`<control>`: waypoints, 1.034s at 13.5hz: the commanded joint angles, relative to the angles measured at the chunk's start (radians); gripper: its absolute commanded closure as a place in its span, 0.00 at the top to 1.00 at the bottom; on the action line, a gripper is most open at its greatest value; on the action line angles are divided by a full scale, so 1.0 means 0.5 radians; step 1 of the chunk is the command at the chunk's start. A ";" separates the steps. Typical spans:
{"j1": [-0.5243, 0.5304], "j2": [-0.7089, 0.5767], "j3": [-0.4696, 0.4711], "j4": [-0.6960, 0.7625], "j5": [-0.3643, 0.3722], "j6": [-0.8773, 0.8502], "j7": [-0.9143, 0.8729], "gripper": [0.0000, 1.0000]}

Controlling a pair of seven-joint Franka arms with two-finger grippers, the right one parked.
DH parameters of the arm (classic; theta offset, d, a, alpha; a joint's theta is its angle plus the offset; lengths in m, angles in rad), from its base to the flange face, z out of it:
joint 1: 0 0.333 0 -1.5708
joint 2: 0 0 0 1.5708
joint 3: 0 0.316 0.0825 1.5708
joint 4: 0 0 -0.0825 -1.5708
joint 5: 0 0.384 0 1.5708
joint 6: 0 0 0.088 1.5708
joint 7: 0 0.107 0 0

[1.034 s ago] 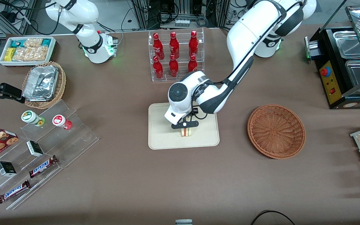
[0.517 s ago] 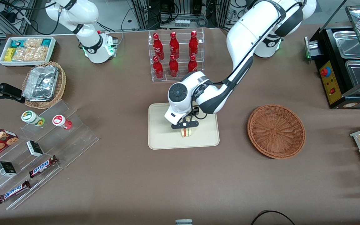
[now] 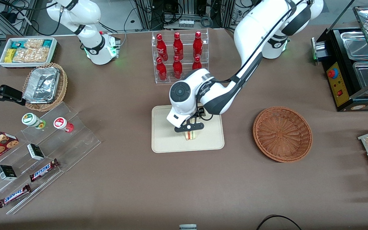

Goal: Place sandwich from basket to tray

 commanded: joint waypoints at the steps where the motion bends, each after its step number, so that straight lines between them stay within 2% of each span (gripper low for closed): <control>1: -0.002 -0.158 0.015 -0.008 -0.074 -0.078 0.129 1.00; 5: 0.227 -0.320 0.012 -0.011 -0.335 -0.289 0.671 1.00; 11: 0.586 -0.566 0.016 -0.011 -0.332 -0.667 1.218 1.00; 13: 0.611 -0.648 0.058 -0.030 -0.241 -0.713 1.216 1.00; 14: 0.669 -0.661 0.131 -0.030 -0.246 -0.783 1.204 1.00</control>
